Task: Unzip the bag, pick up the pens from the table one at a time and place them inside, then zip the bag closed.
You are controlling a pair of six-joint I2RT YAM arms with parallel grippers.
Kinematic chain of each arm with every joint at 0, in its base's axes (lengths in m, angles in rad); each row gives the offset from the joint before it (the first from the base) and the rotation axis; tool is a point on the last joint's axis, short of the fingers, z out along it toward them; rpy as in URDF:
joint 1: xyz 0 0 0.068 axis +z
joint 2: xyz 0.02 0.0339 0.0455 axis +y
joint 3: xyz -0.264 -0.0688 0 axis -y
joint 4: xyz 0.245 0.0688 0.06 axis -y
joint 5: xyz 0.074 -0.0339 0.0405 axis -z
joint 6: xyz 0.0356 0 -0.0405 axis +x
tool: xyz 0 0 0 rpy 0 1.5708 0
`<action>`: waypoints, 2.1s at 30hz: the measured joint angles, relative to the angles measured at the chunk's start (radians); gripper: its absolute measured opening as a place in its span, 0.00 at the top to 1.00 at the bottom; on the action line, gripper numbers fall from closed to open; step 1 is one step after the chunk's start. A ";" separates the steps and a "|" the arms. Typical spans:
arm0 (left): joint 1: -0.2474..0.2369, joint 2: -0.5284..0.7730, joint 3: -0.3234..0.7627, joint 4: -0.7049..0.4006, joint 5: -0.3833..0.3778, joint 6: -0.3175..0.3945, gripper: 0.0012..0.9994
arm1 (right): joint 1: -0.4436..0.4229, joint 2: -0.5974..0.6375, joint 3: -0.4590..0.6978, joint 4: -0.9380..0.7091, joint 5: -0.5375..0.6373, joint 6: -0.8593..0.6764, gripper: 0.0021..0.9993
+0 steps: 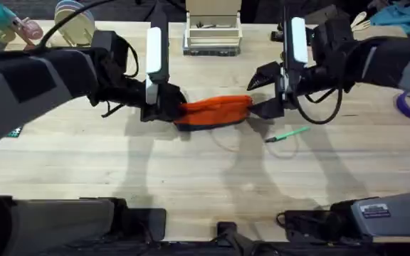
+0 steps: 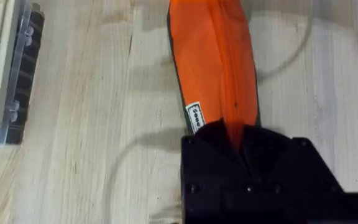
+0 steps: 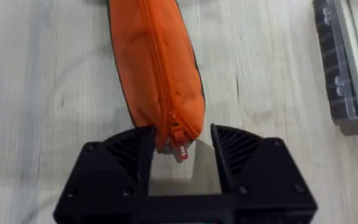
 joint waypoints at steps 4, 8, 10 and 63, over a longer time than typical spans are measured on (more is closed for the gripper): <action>0.000 0.000 0.000 -0.001 0.000 0.000 0.96 | 0.001 0.000 0.000 0.001 0.000 0.000 0.59; 0.000 0.000 0.000 -0.001 0.000 0.000 0.96 | 0.001 0.000 0.000 0.000 0.000 0.000 0.71; 0.000 0.000 0.000 -0.001 0.000 0.000 0.96 | 0.001 0.000 0.000 0.000 0.000 0.000 0.73; -0.001 0.000 0.000 -0.001 0.044 0.000 0.96 | 0.014 -0.246 0.000 0.000 -0.046 0.000 0.97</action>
